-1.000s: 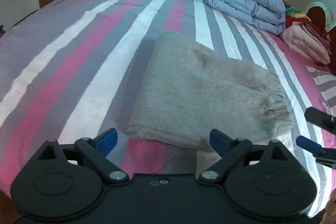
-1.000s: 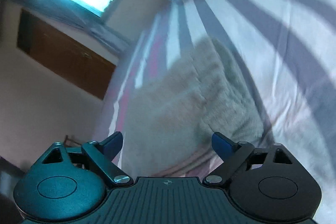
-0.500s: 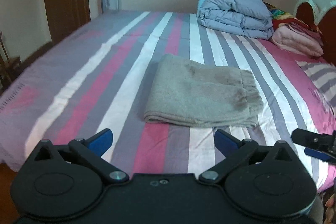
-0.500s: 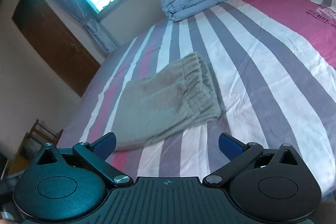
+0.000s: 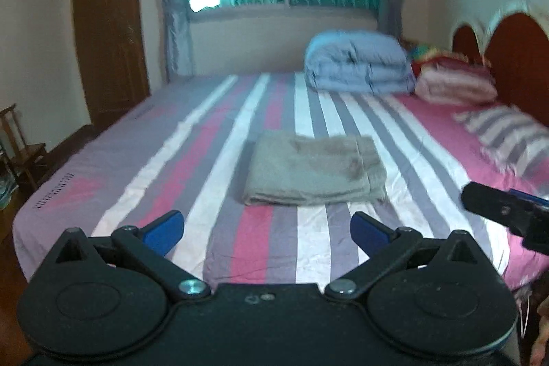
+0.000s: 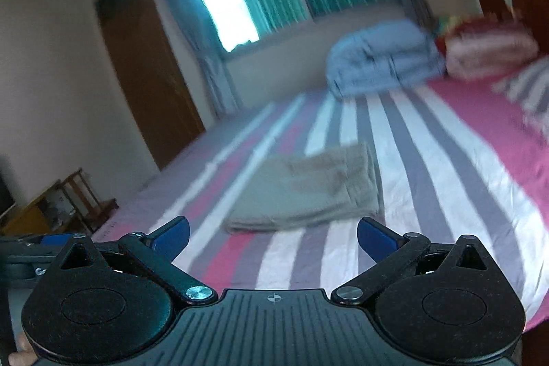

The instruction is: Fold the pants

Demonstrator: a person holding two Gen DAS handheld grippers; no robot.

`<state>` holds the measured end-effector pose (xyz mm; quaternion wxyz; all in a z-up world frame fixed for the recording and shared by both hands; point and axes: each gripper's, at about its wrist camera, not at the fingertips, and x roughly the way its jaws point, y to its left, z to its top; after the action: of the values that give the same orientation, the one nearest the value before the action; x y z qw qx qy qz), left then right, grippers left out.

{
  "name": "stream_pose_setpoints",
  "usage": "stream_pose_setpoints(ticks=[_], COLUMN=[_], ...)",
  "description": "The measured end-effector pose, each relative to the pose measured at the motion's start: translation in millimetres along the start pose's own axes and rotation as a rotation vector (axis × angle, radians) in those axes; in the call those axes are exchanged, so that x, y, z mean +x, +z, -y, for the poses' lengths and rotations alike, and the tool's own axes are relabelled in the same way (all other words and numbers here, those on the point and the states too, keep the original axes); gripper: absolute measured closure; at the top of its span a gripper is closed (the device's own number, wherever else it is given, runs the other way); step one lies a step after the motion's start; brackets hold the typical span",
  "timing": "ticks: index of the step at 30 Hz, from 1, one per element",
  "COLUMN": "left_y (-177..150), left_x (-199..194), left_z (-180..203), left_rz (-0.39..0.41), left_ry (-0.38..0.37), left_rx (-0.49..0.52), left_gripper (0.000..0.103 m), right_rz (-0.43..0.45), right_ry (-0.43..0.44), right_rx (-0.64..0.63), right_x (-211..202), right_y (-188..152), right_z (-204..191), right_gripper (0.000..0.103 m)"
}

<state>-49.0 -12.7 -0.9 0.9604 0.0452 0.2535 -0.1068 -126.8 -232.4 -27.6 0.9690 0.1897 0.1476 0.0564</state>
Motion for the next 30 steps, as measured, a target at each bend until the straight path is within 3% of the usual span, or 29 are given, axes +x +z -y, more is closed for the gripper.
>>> stream_pose_setpoints(ticks=[5, 14, 23, 30], left_y=[1.8, 0.4, -7.5, -10.6], left_x=[-4.7, 10.0, 4.3, 10.9], left_z=[-1.5, -4.0, 3.9, -2.6], left_rz=[0.017, -0.004, 0.012, -0.003], left_ry=[-0.033, -0.05, -0.024, -0.035], left_rx=[0.007, -0.046, -0.01, -0.037], left_gripper=[0.006, 0.006, 0.006, 0.006], right_rz=[0.092, 0.048, 0.06, 0.065], right_ry=[-0.05, -0.043, -0.056, -0.07], right_rx=[-0.027, -0.051, -0.043, -0.068], right_x=[-23.9, -5.6, -9.9, -9.0], right_y=[-2.2, -9.6, -8.7, -11.7], right_z=[-8.8, -9.3, -5.2, -11.1], right_gripper=[0.0, 0.0, 0.0, 0.0])
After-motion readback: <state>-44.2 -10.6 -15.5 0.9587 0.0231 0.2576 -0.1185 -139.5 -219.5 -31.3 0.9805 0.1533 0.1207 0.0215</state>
